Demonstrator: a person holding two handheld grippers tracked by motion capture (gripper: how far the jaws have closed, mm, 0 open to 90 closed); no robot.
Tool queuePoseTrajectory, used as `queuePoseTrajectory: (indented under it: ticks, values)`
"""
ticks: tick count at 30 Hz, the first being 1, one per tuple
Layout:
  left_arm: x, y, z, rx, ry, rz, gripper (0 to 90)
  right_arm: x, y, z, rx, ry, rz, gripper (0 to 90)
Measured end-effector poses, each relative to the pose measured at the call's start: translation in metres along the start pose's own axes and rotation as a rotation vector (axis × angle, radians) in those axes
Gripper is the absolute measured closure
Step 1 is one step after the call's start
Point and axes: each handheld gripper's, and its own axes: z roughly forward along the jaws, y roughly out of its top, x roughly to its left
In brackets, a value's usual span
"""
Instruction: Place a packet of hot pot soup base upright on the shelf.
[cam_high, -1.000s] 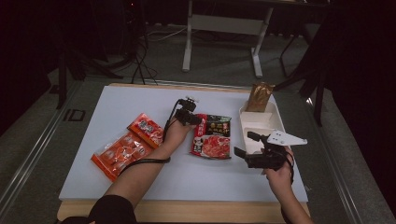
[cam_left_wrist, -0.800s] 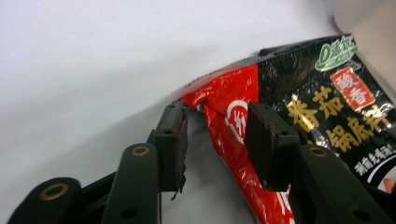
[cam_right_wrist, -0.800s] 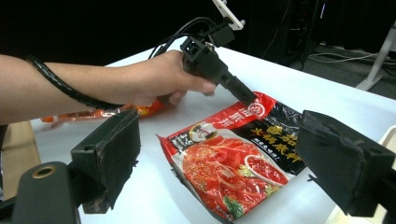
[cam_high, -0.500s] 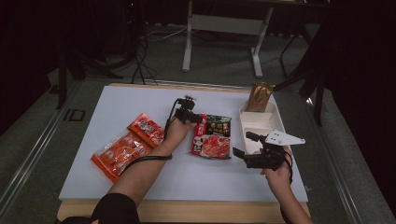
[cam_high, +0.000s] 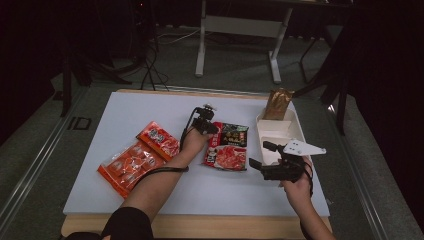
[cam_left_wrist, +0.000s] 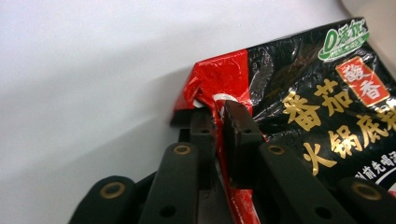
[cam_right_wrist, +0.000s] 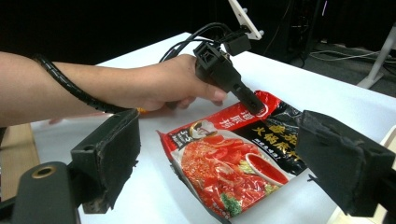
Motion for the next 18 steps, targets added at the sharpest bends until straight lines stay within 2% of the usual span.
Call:
queuePoseTrajectory:
  ticks: [8,11,15,16,18]
  values:
    - [-0.001,0.001,-0.007,-0.032,-0.023,0.002,87.7,0.0,0.0,-0.001,-0.008,-0.016,-0.009,14.0]
    - [-0.003,0.001,-0.013,-0.053,-0.034,0.005,88.1,-0.001,0.0,-0.003,-0.025,-0.041,-0.028,14.0]
    - [-0.007,0.001,-0.022,-0.086,-0.034,0.021,88.2,-0.003,0.001,-0.006,-0.044,-0.089,-0.029,14.0]
    - [-0.007,0.0,-0.025,-0.093,-0.036,0.023,88.2,-0.004,0.001,-0.007,-0.038,-0.098,-0.025,14.2]
    - [-0.009,0.0,-0.03,-0.111,-0.04,0.023,88.2,-0.005,0.002,-0.008,-0.029,-0.092,0.01,14.3]
